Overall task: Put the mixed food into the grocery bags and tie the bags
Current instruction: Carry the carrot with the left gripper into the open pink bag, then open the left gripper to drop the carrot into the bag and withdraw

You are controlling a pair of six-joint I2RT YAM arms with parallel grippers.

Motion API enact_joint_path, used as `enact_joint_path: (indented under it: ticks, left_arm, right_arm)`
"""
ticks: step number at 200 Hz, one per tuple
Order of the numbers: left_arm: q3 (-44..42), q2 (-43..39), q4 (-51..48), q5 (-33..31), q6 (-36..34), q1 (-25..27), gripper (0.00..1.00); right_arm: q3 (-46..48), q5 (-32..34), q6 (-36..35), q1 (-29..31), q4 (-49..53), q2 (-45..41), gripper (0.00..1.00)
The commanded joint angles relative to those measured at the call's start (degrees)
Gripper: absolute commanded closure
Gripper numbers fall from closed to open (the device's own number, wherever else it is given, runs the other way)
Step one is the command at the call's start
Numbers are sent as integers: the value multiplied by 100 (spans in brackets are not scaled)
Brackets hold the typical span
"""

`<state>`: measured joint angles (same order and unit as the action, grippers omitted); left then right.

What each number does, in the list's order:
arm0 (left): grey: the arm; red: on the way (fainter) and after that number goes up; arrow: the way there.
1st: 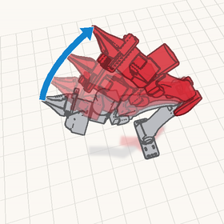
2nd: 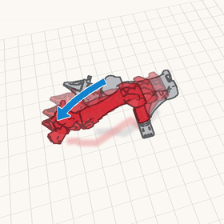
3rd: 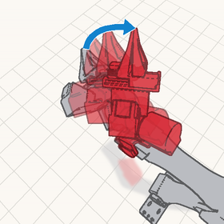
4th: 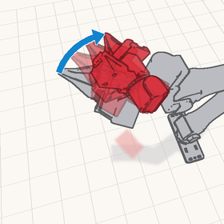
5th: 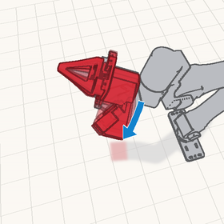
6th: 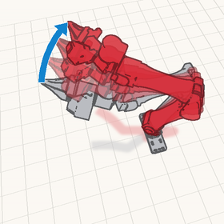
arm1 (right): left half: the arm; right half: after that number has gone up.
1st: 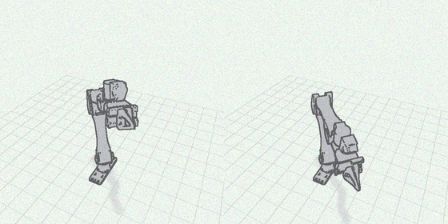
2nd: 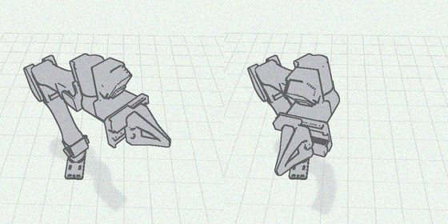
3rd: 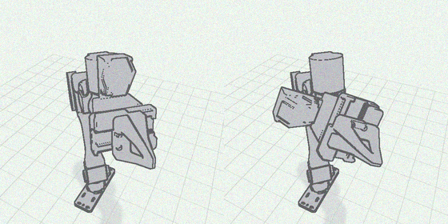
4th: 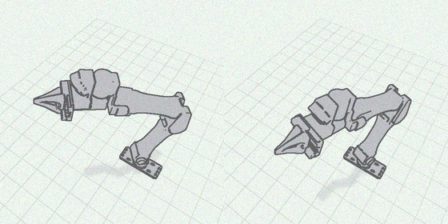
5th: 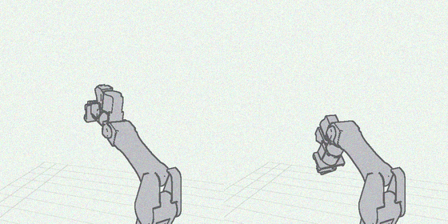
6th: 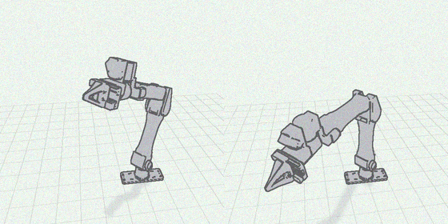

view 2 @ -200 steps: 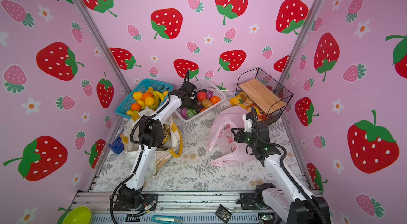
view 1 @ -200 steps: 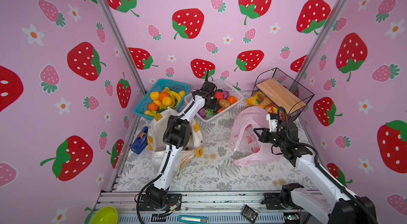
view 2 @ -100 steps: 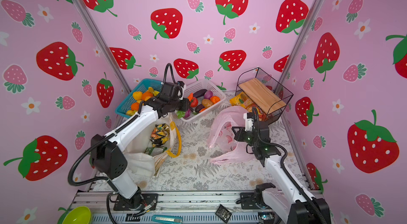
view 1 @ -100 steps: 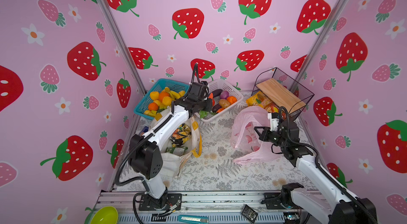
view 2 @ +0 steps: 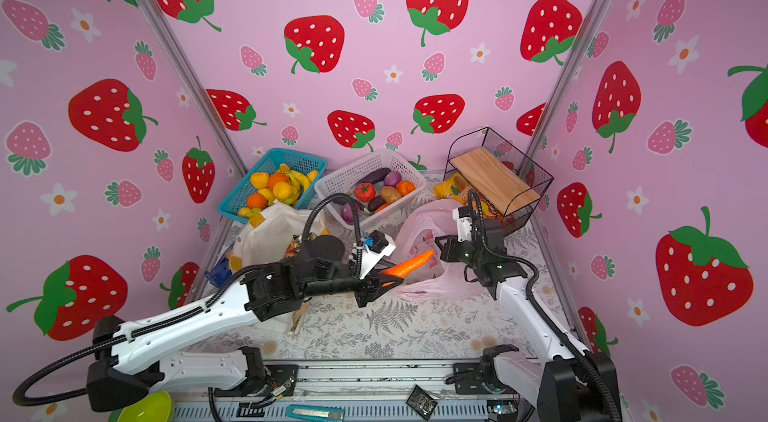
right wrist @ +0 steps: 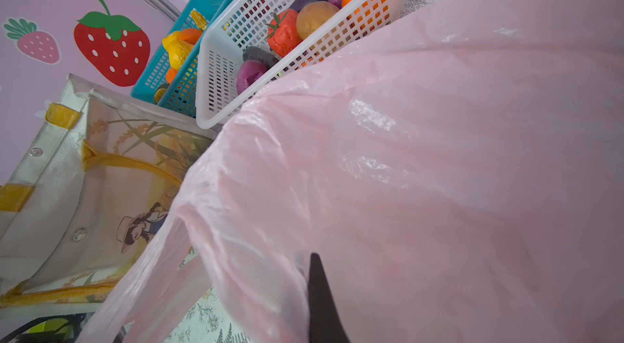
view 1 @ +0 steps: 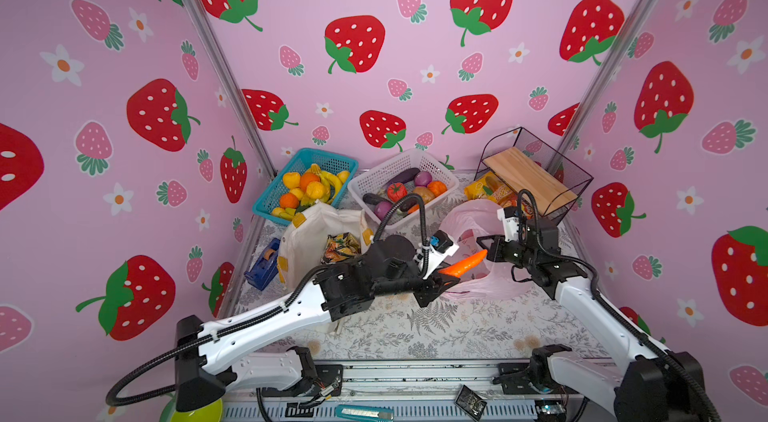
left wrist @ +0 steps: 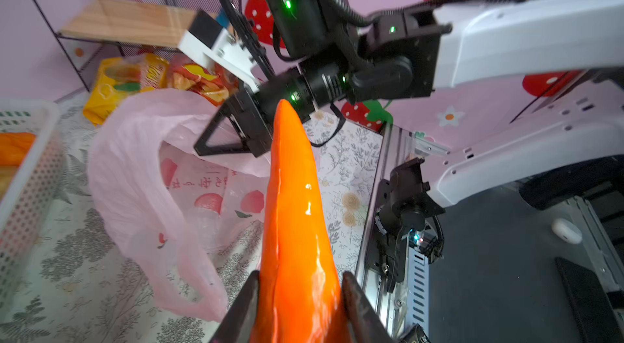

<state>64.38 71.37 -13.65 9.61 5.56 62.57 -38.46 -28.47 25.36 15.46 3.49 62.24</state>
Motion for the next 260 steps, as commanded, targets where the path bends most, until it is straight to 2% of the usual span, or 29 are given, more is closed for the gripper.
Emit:
enact_joint_path:
  ticks: [1, 50, 63, 73, 90, 104, 121, 131, 153, 207, 234, 260]
  left_arm:
    - [388, 753, -300, -279, -95, -9, 81]
    - [848, 1814, -943, -1742, 278, -350, 84]
    - [819, 1995, -946, -2159, 254, -378, 84]
    - [801, 2133, -853, -2369, 155, -376, 84]
    - [795, 2313, -580, -2497, 170, -367, 83]
    - [855, 2387, -452, -2783, 398, -359, 83]
    - [953, 2378, -429, -3116, 846, -356, 82]
    - [926, 2319, -323, -3010, 1062, -355, 81]
    - [840, 2253, -52, -2293, 1566, -465, 80]
    - [437, 2306, 1263, -963, 3236, -1016, 74]
    - [438, 2456, 1777, -828, 3703, -1082, 70]
    - [504, 2624, 1893, -829, 3853, -1088, 54]
  right_arm:
    - [-167, -194, -225, -34, 273, -108, 100]
    - [-349, -220, -827, -34, 1027, -364, 100]
    - [-359, -431, -777, -35, 1011, -378, 100]
    - [-270, -858, -490, -27, 712, -399, 100]
    - [102, -1440, 698, 158, -432, -501, 100]
    - [373, -1384, 1532, 501, -1189, -618, 100]
    - [432, -1067, 1922, 857, -1393, -707, 100]
    - [576, -934, 2216, 967, -1625, -798, 100]
    - [958, -937, 2968, 1061, -2461, -946, 100]
    - [1103, -783, 3590, 1428, -3190, -865, 100]
    - [1121, -735, 3769, 1581, -3502, -711, 100]
    - [1120, -701, 3838, 1600, -3612, -684, 100]
